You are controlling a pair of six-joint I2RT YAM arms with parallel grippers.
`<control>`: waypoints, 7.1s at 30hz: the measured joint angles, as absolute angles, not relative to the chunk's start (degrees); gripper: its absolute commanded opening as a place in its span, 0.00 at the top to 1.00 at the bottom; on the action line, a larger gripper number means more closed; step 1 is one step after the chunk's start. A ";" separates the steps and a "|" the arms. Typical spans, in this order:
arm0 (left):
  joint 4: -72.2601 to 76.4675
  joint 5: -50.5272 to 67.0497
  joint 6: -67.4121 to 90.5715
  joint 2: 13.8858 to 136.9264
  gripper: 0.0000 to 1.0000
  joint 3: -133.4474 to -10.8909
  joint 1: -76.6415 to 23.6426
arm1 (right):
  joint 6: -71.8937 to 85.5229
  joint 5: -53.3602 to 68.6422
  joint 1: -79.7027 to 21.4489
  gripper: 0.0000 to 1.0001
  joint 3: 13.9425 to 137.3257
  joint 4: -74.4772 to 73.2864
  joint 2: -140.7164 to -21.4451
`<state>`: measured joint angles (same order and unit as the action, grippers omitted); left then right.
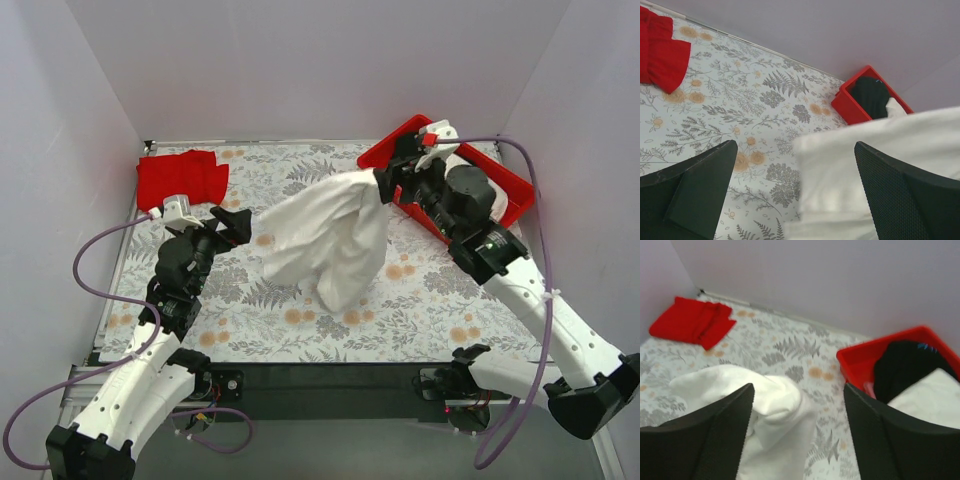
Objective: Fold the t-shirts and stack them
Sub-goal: Move the tshirt to the center of the board, then flatten the tshirt out
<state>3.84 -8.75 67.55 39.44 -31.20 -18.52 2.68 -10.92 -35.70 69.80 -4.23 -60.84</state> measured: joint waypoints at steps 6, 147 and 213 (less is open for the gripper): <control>3.01 -10.20 68.34 39.70 0.03 -31.18 -18.52 | 6.20 -16.12 -36.73 0.28 55.37 -6.83 -63.13; 7.88 -6.81 66.00 87.05 0.34 -40.12 -2.61 | 13.30 -47.53 -46.17 0.90 50.92 -21.06 -65.30; 7.79 -0.58 67.55 79.42 1.00 -38.48 5.85 | 22.94 -13.26 -48.95 0.46 34.44 -9.89 -67.44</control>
